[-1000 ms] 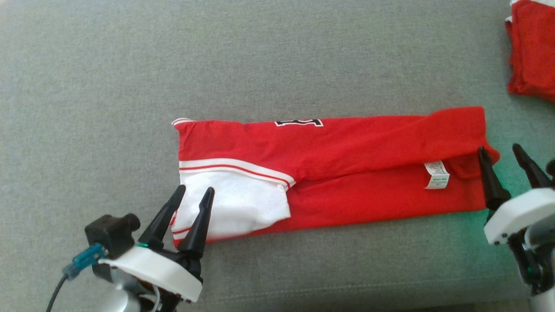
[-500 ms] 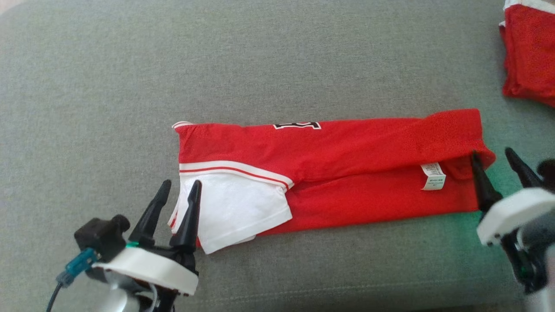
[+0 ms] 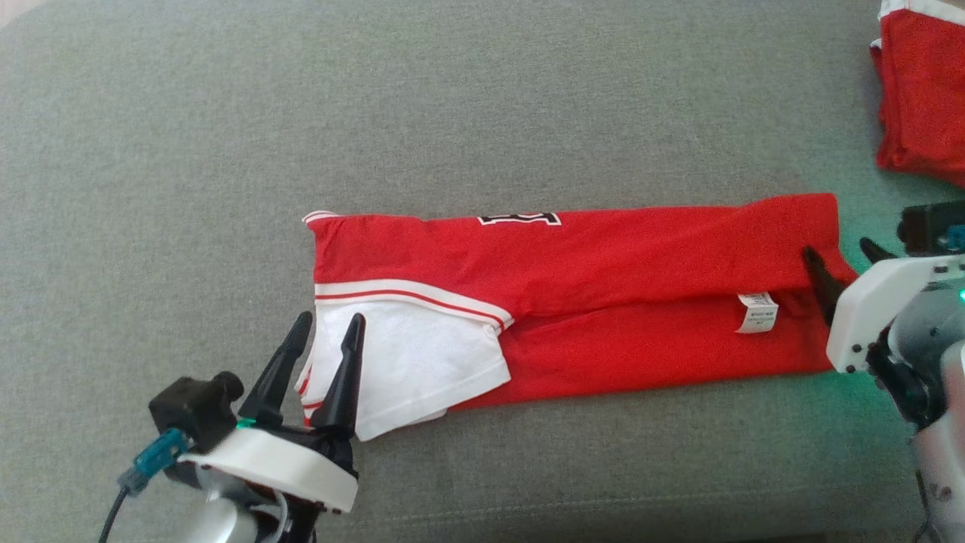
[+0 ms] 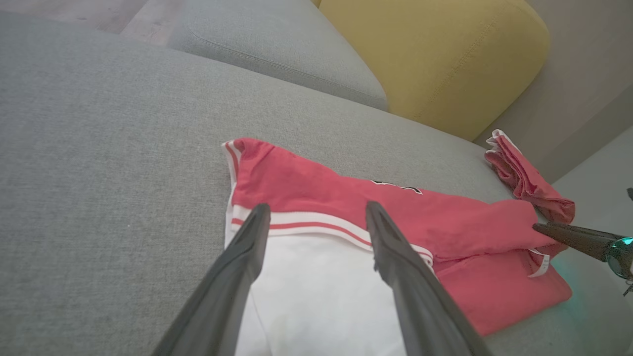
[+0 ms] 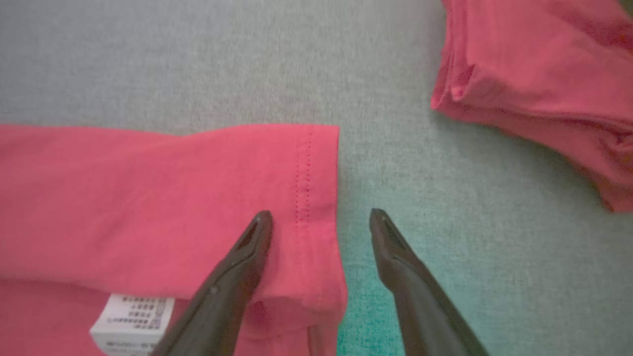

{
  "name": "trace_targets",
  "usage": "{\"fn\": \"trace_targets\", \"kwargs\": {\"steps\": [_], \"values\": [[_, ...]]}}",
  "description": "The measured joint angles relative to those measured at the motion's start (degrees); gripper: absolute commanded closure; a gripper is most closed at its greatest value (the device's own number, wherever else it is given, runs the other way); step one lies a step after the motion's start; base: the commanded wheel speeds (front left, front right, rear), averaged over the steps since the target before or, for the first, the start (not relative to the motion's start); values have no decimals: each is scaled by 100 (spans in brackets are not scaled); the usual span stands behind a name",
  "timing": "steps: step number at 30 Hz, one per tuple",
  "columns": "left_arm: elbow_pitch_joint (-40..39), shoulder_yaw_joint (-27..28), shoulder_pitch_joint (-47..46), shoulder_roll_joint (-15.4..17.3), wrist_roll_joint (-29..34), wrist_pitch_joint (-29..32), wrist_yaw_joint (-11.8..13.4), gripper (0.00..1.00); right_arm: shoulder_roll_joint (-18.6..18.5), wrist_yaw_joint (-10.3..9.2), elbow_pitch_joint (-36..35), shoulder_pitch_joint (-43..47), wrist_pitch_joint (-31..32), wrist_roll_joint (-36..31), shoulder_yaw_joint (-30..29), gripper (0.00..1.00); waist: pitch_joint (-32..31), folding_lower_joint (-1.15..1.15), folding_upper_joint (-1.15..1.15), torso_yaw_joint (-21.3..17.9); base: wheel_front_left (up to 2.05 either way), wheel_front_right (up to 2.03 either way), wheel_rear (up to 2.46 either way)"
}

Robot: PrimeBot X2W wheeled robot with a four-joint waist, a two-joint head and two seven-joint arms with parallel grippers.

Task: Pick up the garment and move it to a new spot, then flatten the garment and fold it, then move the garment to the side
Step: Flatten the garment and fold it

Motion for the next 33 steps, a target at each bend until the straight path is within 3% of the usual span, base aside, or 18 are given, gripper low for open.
{"fn": "trace_targets", "kwargs": {"steps": [8,22,23,24,29,30,33], "values": [[16,2,0,-14,1,-7,-42,0,-155,0,380,-295,548,197,301,0,-3,0,0,29,0,0,0],[-11,27,-21,-4,60,-7,-46,0,-204,0,764,-720,887,417,377,2,202,0,0,33,0,0,0],[-11,31,-34,-1,60,-7,-46,0,-204,0,794,-761,926,452,376,18,220,0,0,29,0,0,0],[-11,34,-51,1,60,-7,-46,0,-204,0,818,-792,949,492,376,42,234,0,0,24,0,0,0],[-4,71,-125,8,60,-7,-66,0,-199,0,904,-886,944,571,375,94,255,0,0,-10,0,0,0],[-1,75,-125,10,60,-7,-66,0,-190,0,915,-884,898,608,376,100,248,0,0,-19,0,0,0],[11,74,-124,12,60,-7,-65,0,-175,0,936,-880,772,668,376,100,216,0,0,-46,0,0,0]]}}
